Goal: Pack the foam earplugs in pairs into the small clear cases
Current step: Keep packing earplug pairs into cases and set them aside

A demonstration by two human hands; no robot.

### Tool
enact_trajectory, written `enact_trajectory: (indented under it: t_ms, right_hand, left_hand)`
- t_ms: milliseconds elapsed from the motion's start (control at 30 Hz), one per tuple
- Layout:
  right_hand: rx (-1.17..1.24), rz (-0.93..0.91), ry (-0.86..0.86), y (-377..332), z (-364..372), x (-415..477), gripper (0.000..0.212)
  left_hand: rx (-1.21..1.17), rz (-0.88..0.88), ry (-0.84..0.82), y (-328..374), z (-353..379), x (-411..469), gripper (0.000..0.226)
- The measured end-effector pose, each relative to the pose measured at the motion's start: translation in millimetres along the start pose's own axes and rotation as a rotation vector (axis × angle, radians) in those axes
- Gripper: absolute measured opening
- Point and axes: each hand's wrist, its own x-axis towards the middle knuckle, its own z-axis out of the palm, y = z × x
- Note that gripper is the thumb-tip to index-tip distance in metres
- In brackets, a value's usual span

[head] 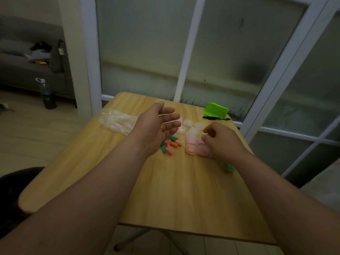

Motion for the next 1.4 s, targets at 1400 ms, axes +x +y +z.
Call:
enact_trajectory:
  t_ms: [1400]
  right_hand:
    - [1.217,0.364,-0.204,-71.5,-3.8,-70.6,0.020]
  left_hand:
    - [0.728,0.271,-0.281,-13.2,-10.0,-53.0,0.022]
